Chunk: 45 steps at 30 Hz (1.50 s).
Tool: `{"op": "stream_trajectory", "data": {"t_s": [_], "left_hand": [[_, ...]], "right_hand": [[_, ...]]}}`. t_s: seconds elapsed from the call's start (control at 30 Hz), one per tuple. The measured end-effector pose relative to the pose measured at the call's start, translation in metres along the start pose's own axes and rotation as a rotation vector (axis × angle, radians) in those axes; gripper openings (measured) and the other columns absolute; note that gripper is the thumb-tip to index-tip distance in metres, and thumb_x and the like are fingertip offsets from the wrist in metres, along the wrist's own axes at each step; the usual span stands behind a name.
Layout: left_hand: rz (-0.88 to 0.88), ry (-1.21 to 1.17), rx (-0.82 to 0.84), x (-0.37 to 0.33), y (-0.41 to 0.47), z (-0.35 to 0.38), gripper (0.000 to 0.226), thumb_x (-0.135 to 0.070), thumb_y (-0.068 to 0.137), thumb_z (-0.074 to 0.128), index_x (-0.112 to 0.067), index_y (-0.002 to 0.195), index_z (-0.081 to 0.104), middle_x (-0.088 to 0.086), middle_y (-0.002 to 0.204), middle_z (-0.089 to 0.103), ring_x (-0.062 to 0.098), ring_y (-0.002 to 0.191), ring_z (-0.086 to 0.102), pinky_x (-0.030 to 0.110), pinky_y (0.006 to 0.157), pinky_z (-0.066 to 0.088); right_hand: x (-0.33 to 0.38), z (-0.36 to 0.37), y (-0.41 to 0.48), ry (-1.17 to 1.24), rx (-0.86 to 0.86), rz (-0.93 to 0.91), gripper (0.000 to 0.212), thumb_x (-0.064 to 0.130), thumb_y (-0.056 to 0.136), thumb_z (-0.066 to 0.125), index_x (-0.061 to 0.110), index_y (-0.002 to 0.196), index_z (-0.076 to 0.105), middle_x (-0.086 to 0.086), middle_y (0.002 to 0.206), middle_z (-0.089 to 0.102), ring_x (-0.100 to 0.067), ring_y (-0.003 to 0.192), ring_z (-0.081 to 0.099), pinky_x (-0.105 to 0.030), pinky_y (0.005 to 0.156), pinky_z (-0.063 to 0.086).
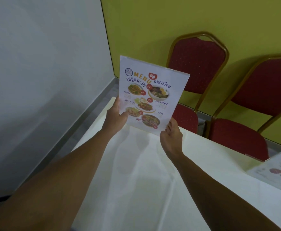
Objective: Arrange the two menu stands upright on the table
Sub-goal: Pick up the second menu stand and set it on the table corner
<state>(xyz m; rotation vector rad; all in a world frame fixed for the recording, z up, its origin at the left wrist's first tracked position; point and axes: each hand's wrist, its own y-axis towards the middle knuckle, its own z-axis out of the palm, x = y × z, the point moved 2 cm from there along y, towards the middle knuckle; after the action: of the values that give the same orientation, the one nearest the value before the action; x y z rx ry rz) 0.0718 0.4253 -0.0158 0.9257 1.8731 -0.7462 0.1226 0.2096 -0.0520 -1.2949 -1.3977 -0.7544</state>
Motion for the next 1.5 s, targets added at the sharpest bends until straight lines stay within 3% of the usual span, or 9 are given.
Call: {"op": "stream_trajectory", "data": {"t_s": [0.1,0.17,0.33,0.5,0.67,0.8,1.0,1.5], "left_hand": [[-0.026,-0.032,0.016,0.011,0.001,0.0,0.075,-0.014,0.086,0.056,-0.04,0.151,0.029,-0.008,0.144,0.051,0.019,0.129,0.052,0.044,0.092,0.054],[-0.068,-0.024,0.031,0.02,0.001,0.002,0.078,-0.009,0.087,0.056,-0.037,0.153,0.025,-0.007,0.148,0.047,0.02,0.134,0.046,0.048,0.1,0.049],[-0.133,0.066,0.069,0.039,-0.007,0.012,0.082,-0.004,0.089,0.055,-0.034,0.156,0.019,-0.006,0.154,0.04,0.023,0.14,0.039,0.05,0.109,0.037],[-0.13,0.097,0.034,0.042,-0.004,0.013,0.081,-0.005,0.089,0.056,-0.033,0.156,0.018,-0.004,0.15,0.044,0.023,0.135,0.043,0.048,0.109,0.038],[-0.155,0.126,0.009,0.039,0.004,0.01,0.079,-0.013,0.092,0.059,-0.031,0.156,0.017,-0.002,0.15,0.044,0.026,0.133,0.046,0.048,0.106,0.041],[-0.171,0.147,0.005,0.037,0.008,0.008,0.079,-0.016,0.092,0.061,-0.032,0.156,0.017,-0.002,0.148,0.046,0.025,0.13,0.048,0.044,0.102,0.043],[-0.178,0.152,0.022,0.036,0.007,0.007,0.081,-0.013,0.091,0.06,-0.032,0.156,0.016,-0.003,0.145,0.049,0.024,0.127,0.051,0.04,0.097,0.046],[-0.171,0.182,0.032,0.036,0.008,0.008,0.081,-0.011,0.091,0.059,-0.032,0.157,0.016,-0.001,0.144,0.051,0.026,0.125,0.052,0.041,0.098,0.047]], "right_hand": [[-0.004,0.003,0.001,-0.019,0.026,-0.02,0.074,-0.011,0.073,0.048,0.029,0.135,0.048,0.047,0.099,0.061,0.018,0.1,0.058,-0.005,0.073,0.048],[-0.008,0.003,-0.001,-0.031,0.049,-0.02,0.077,-0.01,0.074,0.05,0.03,0.139,0.045,0.04,0.104,0.062,0.015,0.102,0.058,-0.003,0.073,0.047],[-0.025,0.009,-0.008,-0.095,0.114,0.039,0.083,-0.008,0.076,0.052,0.027,0.148,0.034,0.037,0.105,0.053,0.026,0.084,0.055,0.001,0.055,0.042],[-0.029,0.014,-0.003,-0.132,0.141,0.049,0.086,-0.007,0.073,0.051,0.03,0.148,0.032,0.038,0.104,0.055,0.019,0.087,0.058,-0.002,0.058,0.045],[-0.024,0.021,-0.002,-0.118,0.138,0.033,0.083,-0.005,0.071,0.05,0.029,0.145,0.035,0.036,0.105,0.056,0.028,0.086,0.054,0.001,0.056,0.042],[-0.019,0.026,-0.001,-0.13,0.144,0.042,0.08,-0.004,0.072,0.054,0.028,0.144,0.036,0.033,0.105,0.058,0.022,0.086,0.057,-0.001,0.054,0.044],[-0.012,0.026,0.002,-0.148,0.124,0.058,0.079,-0.002,0.073,0.058,0.025,0.143,0.035,0.022,0.106,0.061,-0.004,0.091,0.061,-0.003,0.051,0.045],[-0.011,0.029,-0.004,-0.144,0.136,0.088,0.084,0.003,0.07,0.059,0.03,0.144,0.031,0.021,0.105,0.062,-0.013,0.092,0.065,-0.007,0.05,0.048]]}}
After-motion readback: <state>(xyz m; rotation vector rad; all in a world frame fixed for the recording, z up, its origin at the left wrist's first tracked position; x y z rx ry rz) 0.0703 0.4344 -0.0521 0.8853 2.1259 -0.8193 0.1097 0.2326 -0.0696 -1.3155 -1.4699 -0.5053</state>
